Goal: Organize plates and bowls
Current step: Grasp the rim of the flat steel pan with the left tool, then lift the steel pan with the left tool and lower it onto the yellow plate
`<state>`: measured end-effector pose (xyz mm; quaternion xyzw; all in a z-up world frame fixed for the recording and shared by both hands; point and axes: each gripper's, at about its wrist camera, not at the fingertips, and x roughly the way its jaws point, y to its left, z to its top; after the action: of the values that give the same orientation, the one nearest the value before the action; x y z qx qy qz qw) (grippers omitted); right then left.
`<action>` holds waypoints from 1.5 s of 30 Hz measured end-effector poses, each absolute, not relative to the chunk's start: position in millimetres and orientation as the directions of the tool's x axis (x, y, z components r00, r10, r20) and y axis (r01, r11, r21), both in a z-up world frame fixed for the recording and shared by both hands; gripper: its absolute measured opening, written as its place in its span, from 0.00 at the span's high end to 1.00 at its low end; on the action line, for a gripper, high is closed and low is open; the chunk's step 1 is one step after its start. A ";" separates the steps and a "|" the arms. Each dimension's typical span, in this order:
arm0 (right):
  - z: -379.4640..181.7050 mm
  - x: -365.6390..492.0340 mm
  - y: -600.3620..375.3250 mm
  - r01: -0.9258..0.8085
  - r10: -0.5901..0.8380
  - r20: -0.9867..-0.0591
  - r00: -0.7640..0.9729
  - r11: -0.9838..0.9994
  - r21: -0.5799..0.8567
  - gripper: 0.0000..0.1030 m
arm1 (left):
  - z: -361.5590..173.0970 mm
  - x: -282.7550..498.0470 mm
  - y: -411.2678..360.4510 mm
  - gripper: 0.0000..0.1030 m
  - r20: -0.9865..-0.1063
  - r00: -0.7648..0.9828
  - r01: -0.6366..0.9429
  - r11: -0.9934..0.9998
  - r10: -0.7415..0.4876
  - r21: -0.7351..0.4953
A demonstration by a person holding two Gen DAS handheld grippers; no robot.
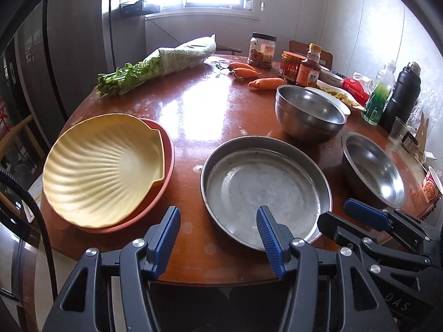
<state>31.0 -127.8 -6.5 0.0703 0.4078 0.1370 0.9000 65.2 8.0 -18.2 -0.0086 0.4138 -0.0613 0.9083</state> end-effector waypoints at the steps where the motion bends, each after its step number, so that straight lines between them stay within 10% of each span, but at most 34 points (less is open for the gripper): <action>1: -7.4 33.0 -127.4 -0.185 0.304 -0.712 0.632 0.952 0.242 0.50 | -18.8 66.4 8.0 0.45 -0.752 0.647 0.103 0.992 -0.122 -0.072; 45: -14.0 59.3 -110.6 -0.161 0.268 -0.695 0.668 0.963 0.217 0.73 | -25.8 73.7 5.3 0.55 -0.748 0.652 0.107 0.992 -0.123 -0.070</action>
<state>59.3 -110.6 -14.0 0.0688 0.3903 0.1177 0.9105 73.7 5.3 -25.8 -0.0100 0.4122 -0.0632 0.9088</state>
